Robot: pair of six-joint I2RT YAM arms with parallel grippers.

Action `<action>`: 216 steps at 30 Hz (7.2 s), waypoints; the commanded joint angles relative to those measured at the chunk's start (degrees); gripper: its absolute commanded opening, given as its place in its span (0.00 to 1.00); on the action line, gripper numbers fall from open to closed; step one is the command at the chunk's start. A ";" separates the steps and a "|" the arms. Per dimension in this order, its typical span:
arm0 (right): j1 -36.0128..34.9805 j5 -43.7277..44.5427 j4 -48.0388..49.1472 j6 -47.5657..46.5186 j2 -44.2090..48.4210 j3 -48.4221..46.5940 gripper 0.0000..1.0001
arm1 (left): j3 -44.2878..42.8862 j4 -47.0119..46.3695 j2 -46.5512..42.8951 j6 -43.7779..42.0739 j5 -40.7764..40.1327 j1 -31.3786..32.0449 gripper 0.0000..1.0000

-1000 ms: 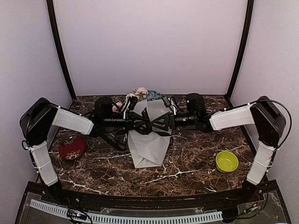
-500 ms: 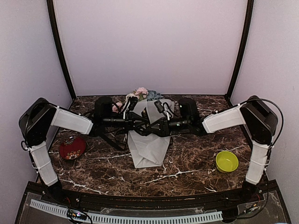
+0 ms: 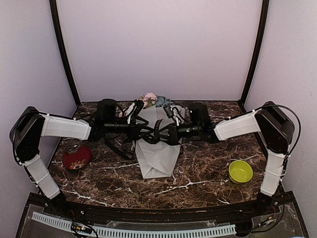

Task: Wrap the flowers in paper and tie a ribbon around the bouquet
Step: Tie the ribbon around the folded bouquet.

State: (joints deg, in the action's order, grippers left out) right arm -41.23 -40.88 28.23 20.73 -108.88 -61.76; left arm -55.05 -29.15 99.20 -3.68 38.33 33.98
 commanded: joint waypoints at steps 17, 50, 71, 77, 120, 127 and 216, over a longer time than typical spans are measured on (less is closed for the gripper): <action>0.01 0.28 -0.11 1.58 0.85 -3.15 0.00 | 16.02 24.78 -11.95 4.90 -30.86 0.92 0.52; 0.28 0.53 -0.31 2.45 1.59 -3.01 0.00 | 14.53 20.18 -4.41 -1.65 -31.69 5.52 0.32; 14.49 13.47 3.08 11.34 8.80 3.42 0.00 | 11.50 32.41 -10.07 12.67 -43.39 -5.66 0.00; 16.81 15.22 -1.81 9.00 8.73 1.05 0.00 | 12.56 32.80 -13.10 13.34 -44.52 -9.03 0.00; 0.19 11.31 -20.09 -10.17 5.39 -41.54 0.00 | 6.75 21.92 -20.93 -0.35 -44.51 -1.28 0.00; 0.19 11.82 -20.54 -9.66 4.00 -41.25 0.00 | 7.12 21.98 -21.74 -1.00 -44.37 -1.28 0.00; 59.76 39.70 -15.83 10.81 26.25 29.79 0.00 | 23.81 30.21 -30.10 35.25 -42.28 -40.69 0.00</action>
State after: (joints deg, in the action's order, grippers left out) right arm 16.29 -6.48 8.21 32.05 -82.46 -30.79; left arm -30.98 0.14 71.11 30.87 2.52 -4.19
